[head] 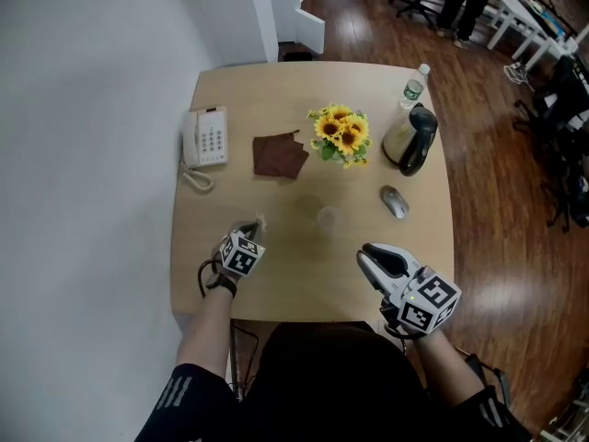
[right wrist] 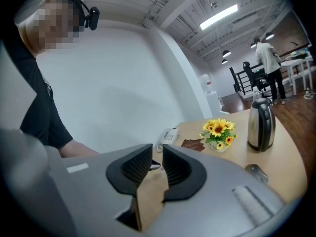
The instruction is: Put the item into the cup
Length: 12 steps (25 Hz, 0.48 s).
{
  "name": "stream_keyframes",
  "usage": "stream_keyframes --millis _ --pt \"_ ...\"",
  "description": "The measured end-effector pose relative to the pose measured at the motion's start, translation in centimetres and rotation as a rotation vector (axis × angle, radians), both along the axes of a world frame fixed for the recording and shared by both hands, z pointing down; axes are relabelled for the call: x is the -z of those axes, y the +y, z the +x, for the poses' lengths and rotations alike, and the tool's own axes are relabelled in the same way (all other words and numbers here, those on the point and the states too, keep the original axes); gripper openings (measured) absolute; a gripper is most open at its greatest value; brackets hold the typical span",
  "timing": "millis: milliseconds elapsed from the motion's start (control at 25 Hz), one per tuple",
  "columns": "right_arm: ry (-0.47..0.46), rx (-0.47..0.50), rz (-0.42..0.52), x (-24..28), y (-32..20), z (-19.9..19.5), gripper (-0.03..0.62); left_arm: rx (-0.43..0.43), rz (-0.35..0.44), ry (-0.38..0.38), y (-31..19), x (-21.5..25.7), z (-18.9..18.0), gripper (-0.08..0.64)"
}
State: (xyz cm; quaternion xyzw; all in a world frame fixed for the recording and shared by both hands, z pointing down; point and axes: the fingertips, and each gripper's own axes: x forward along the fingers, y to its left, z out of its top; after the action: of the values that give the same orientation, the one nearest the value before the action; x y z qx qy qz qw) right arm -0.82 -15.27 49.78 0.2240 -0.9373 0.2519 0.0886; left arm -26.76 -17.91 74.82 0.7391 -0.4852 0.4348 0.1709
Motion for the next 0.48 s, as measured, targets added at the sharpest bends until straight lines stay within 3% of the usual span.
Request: stream_keyframes --millis 280,480 --pt "-0.019 -0.040 0.006 0.7 -0.4 1.7 0.075 -0.141 0.194 0.054 -4.8 7.8 6.7 -0.003" --pt "-0.018 -0.076 0.007 0.9 -0.3 3.4 0.075 -0.247 0.227 0.101 -6.5 9.7 12.8 -0.003"
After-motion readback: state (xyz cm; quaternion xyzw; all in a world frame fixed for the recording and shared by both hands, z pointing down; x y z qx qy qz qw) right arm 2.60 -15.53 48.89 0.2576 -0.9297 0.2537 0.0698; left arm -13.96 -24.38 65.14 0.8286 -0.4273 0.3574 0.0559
